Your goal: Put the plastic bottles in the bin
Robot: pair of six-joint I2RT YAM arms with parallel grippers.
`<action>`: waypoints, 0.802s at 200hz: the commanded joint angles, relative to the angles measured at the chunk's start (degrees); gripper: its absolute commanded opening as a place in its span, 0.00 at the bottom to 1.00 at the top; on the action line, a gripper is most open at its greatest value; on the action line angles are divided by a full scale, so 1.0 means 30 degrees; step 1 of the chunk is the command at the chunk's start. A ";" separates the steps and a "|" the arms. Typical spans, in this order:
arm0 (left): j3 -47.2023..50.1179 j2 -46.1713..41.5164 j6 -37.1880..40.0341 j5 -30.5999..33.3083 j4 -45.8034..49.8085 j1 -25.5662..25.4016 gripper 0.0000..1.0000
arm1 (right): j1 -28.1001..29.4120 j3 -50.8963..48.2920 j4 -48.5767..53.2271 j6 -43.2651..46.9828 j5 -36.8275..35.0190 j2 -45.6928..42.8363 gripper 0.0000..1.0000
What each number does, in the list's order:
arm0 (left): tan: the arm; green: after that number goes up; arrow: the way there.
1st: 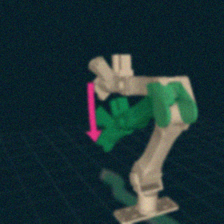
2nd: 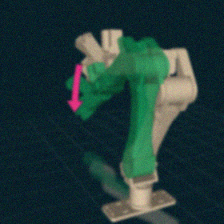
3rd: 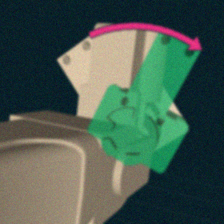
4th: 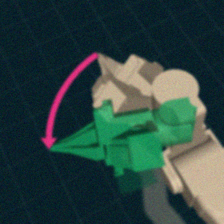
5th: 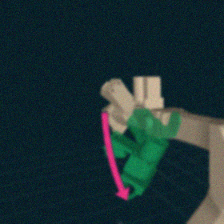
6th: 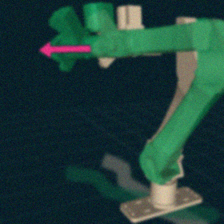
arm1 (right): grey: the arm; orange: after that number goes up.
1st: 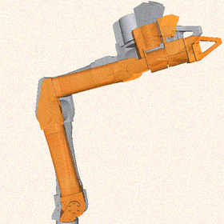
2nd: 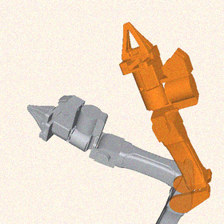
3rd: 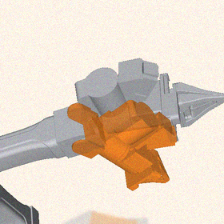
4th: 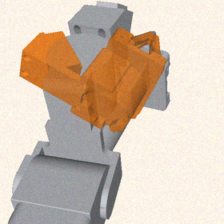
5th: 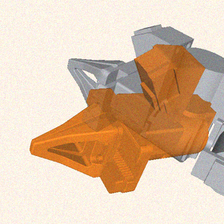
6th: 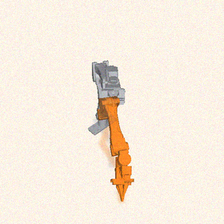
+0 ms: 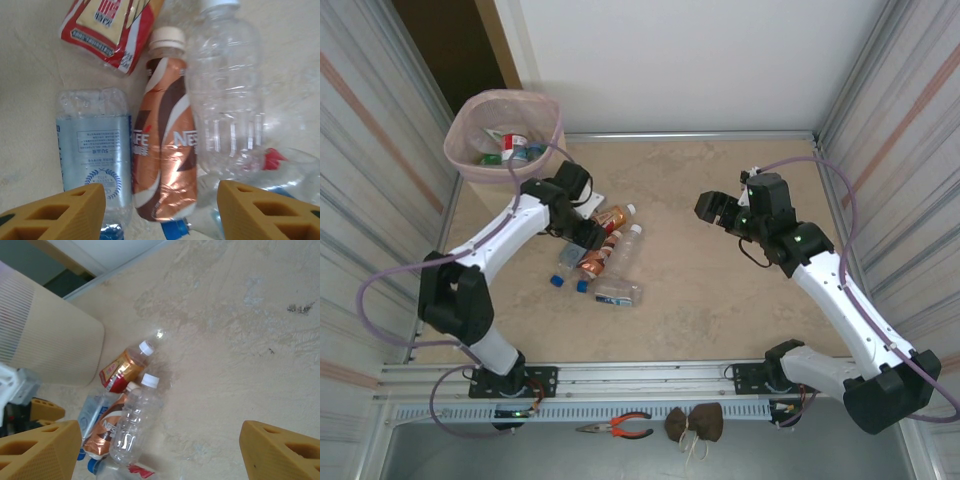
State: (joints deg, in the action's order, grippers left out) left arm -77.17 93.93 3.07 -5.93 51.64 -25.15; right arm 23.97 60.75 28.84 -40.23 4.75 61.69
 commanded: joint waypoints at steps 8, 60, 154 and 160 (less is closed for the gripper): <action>-0.0250 0.1337 -0.0156 0.1623 -0.0249 -0.0059 0.61 | -0.0137 -0.0155 0.0070 0.0061 0.0115 -0.0406 0.81; -0.1381 0.2896 -0.0199 0.2478 -0.0202 0.0058 0.66 | -0.0144 -0.0305 0.0177 0.0084 -0.0128 -0.0590 0.82; -0.2696 0.5140 0.0089 0.2064 0.0205 0.0823 0.71 | -0.0489 -0.0291 0.0282 0.0283 -0.0202 -0.0603 0.82; -0.2694 0.5244 0.0119 0.2016 0.0190 0.0874 0.71 | -0.0489 -0.0295 0.0267 0.0270 -0.0207 -0.0584 0.82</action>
State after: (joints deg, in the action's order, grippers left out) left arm -84.23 108.14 2.96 0.12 50.89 -23.27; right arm 23.05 60.29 28.86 -40.21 4.67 61.06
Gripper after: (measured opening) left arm 0.709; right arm 0.816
